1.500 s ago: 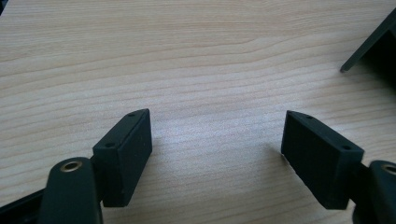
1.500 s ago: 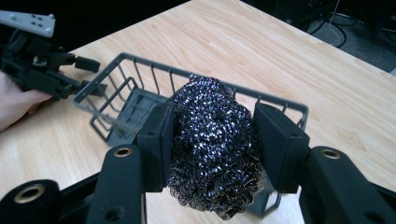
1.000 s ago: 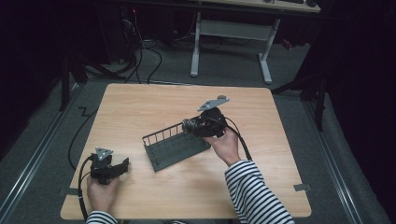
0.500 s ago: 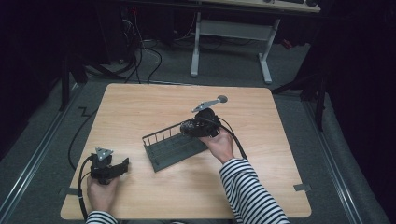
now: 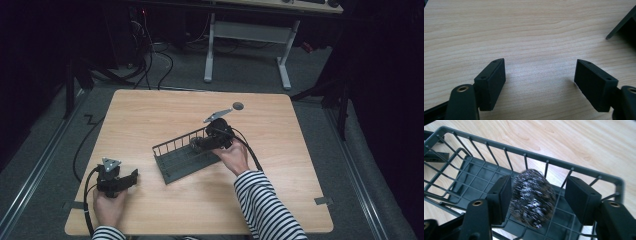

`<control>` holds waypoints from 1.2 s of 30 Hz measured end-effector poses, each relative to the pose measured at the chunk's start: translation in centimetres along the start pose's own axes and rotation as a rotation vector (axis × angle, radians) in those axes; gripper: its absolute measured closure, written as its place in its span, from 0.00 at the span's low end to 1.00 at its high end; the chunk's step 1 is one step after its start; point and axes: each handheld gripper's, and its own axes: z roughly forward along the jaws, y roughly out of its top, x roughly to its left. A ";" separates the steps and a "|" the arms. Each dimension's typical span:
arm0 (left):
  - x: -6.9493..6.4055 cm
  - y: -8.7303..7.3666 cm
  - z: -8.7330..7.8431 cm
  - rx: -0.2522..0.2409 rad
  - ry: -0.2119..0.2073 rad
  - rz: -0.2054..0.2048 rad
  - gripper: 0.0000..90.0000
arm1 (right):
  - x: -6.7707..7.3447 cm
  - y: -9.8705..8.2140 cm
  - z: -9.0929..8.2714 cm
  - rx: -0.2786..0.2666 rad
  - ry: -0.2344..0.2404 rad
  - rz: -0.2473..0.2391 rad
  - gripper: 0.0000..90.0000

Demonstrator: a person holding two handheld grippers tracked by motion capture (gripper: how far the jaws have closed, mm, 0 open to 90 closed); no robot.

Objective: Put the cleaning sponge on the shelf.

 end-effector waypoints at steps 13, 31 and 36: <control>-0.1 0.0 0.0 -0.001 0.005 0.002 0.28 | -0.7 -0.4 -2.6 -0.087 -0.015 0.012 0.41; -0.1 0.0 0.0 0.002 0.005 0.006 0.28 | -1.8 -1.2 -6.9 -0.177 -0.030 0.040 0.37; -0.1 0.0 0.0 0.002 0.010 0.009 0.28 | -2.3 -1.9 -8.1 -0.194 -0.045 0.053 0.36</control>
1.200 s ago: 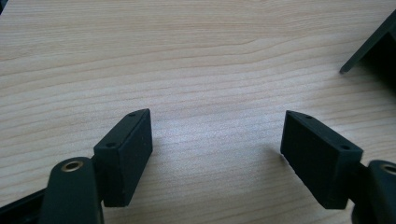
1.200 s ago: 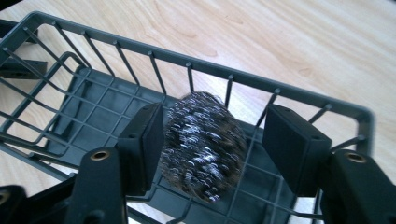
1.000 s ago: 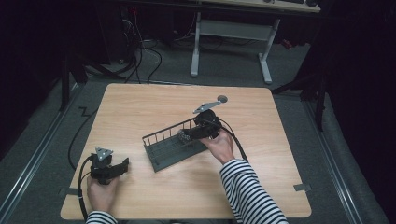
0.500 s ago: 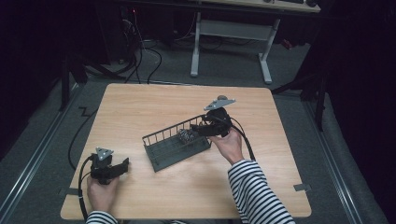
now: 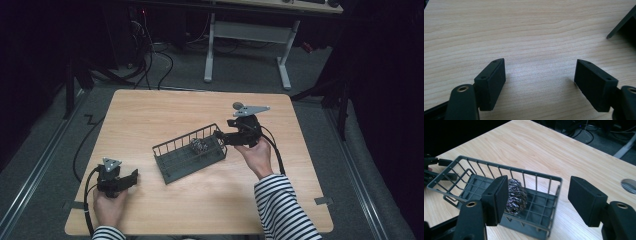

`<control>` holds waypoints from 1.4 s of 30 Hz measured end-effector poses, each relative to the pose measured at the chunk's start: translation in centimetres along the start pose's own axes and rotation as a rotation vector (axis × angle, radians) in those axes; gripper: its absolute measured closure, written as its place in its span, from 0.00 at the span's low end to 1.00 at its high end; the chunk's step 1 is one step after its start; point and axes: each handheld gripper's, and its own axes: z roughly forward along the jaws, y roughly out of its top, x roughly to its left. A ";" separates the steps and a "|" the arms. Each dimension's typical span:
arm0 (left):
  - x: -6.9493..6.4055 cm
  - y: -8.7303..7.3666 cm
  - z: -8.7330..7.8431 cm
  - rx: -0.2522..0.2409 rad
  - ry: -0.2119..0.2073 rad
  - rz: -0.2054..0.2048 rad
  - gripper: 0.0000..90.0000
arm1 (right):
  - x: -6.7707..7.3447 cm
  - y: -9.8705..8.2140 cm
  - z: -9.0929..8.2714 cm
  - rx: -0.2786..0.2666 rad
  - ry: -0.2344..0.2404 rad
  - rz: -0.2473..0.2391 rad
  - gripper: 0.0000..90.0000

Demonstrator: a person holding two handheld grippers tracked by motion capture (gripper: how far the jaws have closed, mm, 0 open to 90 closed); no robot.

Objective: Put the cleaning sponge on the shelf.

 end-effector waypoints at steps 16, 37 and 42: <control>0.0 0.0 0.0 0.000 -0.001 0.000 0.28 | -1.6 -1.2 -4.7 -0.072 -0.060 0.013 0.38; -0.1 0.0 0.0 0.006 0.005 0.012 0.28 | -4.0 -5.3 -10.3 -0.138 -0.125 0.101 0.40; -0.1 0.0 0.0 0.005 0.005 0.011 0.28 | -4.1 -6.4 -11.2 -0.128 -0.146 0.109 0.40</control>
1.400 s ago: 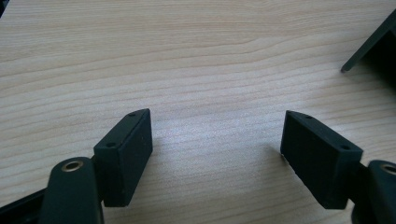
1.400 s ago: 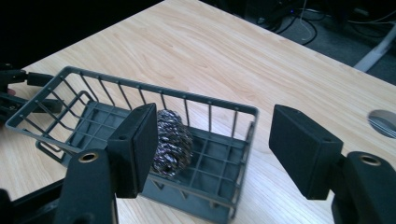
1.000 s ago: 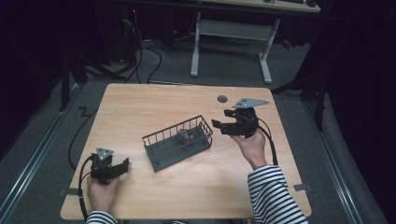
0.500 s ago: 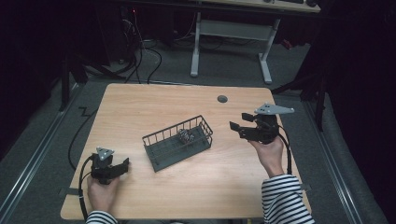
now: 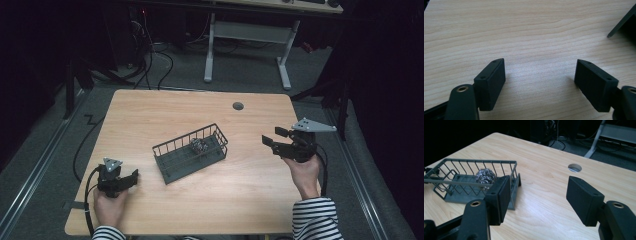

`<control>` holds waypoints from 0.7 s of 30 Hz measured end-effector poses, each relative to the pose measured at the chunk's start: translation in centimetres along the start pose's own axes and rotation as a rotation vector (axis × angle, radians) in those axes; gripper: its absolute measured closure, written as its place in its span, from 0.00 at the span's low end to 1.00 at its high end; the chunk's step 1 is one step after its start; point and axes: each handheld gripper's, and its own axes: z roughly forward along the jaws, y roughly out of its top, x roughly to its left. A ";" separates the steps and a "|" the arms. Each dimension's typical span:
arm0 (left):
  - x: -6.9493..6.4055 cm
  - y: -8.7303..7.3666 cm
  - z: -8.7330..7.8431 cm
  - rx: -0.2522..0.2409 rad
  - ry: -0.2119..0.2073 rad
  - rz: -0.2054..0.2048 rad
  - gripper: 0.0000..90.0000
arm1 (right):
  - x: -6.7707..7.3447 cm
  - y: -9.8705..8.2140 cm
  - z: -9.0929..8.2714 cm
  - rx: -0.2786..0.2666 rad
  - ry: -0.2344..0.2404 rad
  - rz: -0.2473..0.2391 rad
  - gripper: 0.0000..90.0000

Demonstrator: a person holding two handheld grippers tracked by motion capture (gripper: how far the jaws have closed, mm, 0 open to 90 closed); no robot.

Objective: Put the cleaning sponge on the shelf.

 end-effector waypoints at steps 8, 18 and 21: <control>0.0 0.0 0.0 0.000 0.001 0.001 0.28 | 0.2 -0.7 -1.2 -0.016 -0.005 -0.007 0.41; -0.1 0.0 0.0 0.001 0.003 0.003 0.28 | 0.0 -2.6 -2.2 -0.023 -0.019 0.016 0.41; 0.0 0.0 0.0 0.001 0.002 0.003 0.28 | 0.0 -3.2 -2.6 -0.035 -0.018 0.025 0.41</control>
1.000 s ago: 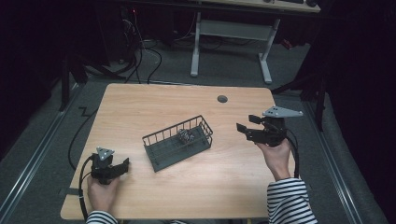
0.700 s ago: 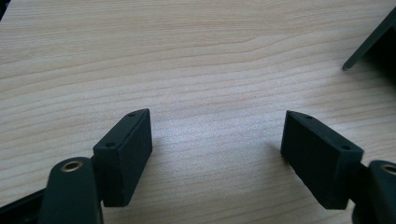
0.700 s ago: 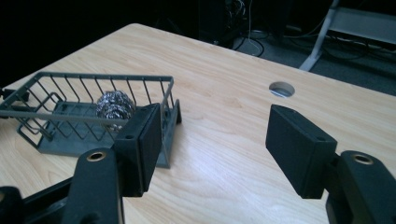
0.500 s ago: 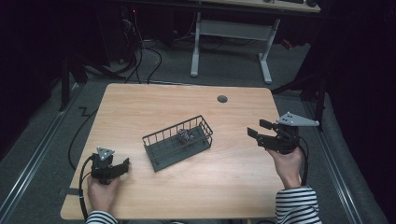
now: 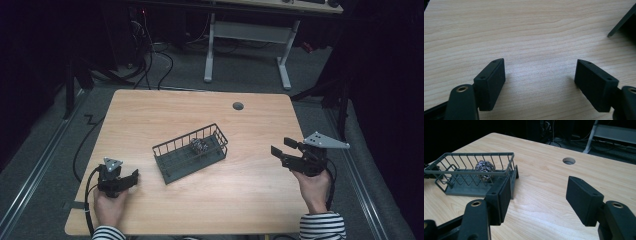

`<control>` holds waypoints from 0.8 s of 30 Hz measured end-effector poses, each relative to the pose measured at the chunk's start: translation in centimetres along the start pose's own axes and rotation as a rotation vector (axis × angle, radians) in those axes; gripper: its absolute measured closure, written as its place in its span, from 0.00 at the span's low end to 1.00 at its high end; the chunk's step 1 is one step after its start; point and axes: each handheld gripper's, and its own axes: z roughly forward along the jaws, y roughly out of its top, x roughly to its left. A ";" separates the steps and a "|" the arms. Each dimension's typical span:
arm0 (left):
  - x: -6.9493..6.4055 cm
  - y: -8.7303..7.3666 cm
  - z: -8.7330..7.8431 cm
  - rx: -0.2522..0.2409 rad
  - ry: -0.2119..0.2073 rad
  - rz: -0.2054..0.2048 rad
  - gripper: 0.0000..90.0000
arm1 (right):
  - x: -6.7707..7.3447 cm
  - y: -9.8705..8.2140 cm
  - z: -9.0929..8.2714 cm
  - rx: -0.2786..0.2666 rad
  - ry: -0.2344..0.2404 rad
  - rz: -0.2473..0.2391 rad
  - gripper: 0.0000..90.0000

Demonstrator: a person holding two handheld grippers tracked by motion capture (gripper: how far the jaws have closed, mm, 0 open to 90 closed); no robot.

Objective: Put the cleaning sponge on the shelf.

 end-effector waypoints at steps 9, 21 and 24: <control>0.0 0.0 0.0 0.000 0.000 0.000 0.28 | -0.4 -2.1 -0.1 0.009 -0.008 0.032 0.41; 0.0 0.0 0.0 0.000 0.000 0.001 0.28 | -0.5 -4.6 0.5 0.023 -0.003 0.069 0.40; 0.0 0.0 0.0 0.000 0.000 0.000 0.28 | -0.4 -5.2 0.8 0.029 -0.005 0.076 0.40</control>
